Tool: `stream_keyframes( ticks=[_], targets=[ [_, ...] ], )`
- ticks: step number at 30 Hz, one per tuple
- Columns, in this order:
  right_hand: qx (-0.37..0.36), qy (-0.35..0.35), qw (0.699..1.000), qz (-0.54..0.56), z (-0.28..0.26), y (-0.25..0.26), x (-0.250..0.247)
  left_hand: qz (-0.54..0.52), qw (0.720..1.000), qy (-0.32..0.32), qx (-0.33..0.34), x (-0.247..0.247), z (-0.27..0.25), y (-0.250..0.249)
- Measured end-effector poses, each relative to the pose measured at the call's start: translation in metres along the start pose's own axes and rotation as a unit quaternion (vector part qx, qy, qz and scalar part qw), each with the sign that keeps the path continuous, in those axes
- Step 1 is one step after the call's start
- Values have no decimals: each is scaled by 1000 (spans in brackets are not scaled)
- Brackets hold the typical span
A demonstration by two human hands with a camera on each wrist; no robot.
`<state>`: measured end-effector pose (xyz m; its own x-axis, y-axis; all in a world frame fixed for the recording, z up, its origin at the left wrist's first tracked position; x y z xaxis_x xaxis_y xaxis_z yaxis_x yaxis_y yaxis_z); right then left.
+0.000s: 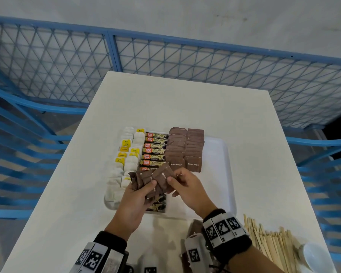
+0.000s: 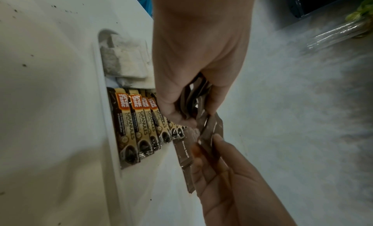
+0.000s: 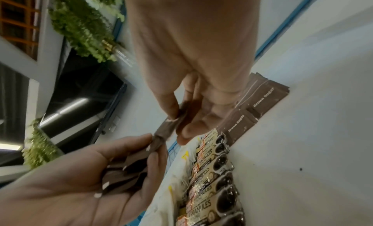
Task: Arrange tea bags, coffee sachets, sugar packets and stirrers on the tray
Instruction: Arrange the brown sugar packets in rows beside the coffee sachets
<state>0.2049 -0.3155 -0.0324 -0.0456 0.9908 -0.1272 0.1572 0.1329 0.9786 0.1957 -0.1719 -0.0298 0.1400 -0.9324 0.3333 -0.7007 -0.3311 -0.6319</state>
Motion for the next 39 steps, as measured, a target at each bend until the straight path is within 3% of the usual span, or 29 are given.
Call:
stream_keyframes(
  ticks=[4, 7, 11, 16, 27, 36, 39],
  targets=[
    [27, -25, 993, 108, 0, -2, -8, -15, 1000, -10, -9, -6, 1, 3],
    [27, -49, 992, 114, 4, -4, -23, -35, 999, -10, -15, -10, -1, 2],
    [16, -73, 996, -41, 18, -10, -52, -42, 999, -6, -12, -14, -5, -1],
    [-14, -57, 977, -203, 37, -11, -61, -37, 999, -9, -4, -20, -8, -1],
    [-20, -57, 958, -280, 55, -15, -48, -13, 1000, -21, 5, -25, -10, 1],
    [-63, -110, 937, -325, 46, -7, -51, -1, 1000, -21, 11, -24, -6, 2],
    [-64, -70, 964, -249, 34, 8, -32, 7, 1000, -18, 17, -21, -5, 2]
  ],
)
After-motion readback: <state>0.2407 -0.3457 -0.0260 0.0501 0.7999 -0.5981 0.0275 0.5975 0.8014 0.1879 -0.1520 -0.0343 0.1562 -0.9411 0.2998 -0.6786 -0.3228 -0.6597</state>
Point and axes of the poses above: each hand's wrist, its own z-axis towards the middle knuckle, its own x-axis out of the palm, y = z × x, the point moved 9 cm from there along z, towards the middle knuckle, and after that the axes turned 10 degrees about -x, right-handed, at the moved point
